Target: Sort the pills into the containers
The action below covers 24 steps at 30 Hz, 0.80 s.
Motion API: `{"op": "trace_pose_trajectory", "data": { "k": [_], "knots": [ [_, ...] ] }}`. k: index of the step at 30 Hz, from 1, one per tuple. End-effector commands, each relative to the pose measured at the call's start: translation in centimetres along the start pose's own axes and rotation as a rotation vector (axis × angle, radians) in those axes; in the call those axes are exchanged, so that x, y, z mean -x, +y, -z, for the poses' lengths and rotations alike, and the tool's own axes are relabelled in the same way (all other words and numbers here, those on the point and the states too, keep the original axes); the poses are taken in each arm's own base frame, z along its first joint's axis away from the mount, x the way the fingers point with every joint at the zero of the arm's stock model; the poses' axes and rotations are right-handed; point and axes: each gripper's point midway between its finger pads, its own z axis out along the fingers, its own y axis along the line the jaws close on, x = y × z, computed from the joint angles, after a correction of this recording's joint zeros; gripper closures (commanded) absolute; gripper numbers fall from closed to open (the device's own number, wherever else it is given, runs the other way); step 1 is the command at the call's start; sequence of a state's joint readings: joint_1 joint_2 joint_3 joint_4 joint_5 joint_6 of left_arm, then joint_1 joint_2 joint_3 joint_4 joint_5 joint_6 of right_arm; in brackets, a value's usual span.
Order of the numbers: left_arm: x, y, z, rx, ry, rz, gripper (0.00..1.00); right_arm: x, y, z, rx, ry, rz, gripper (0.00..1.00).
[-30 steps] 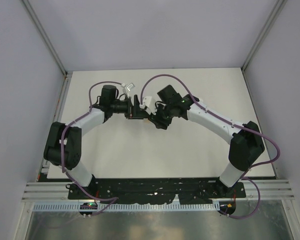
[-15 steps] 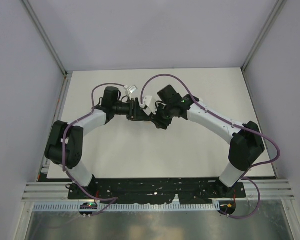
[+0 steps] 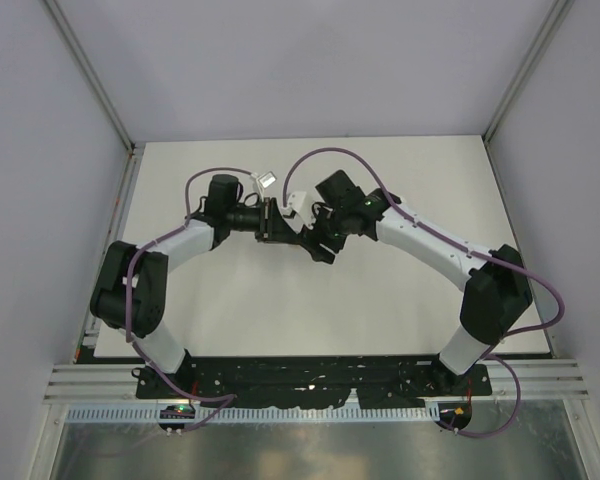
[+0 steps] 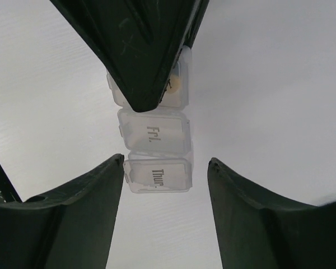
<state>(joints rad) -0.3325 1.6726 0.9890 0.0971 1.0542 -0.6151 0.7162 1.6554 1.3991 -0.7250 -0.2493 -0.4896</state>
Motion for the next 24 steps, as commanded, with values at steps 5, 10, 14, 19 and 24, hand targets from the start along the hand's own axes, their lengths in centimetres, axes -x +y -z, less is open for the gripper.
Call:
{"op": "trace_pose_trajectory", "data": {
  "k": [5,10,14,19,24],
  "knots": [
    [-0.2,-2.4,0.3,-0.097,0.019,-0.113,1.00,3.7,0.7,4.1,-0.006,-0.138,0.009,0.13],
    [0.0,-2.6,0.8,-0.103,0.011,-0.134,1.00,3.4,1.5,5.8,0.031,-0.153,-0.013,0.01],
    [0.1,-2.9,1.0,-0.109,0.007,-0.150,1.00,3.5,1.8,7.2,0.055,-0.170,-0.028,0.04],
    [-0.2,-3.9,1.4,-0.151,0.024,-0.185,1.00,3.7,1.6,8.6,0.102,-0.196,-0.073,0.05],
    [-0.6,-5.0,1.9,-0.182,0.032,-0.224,1.00,4.1,1.4,9.1,0.189,-0.231,-0.119,0.05]
  ]
}}
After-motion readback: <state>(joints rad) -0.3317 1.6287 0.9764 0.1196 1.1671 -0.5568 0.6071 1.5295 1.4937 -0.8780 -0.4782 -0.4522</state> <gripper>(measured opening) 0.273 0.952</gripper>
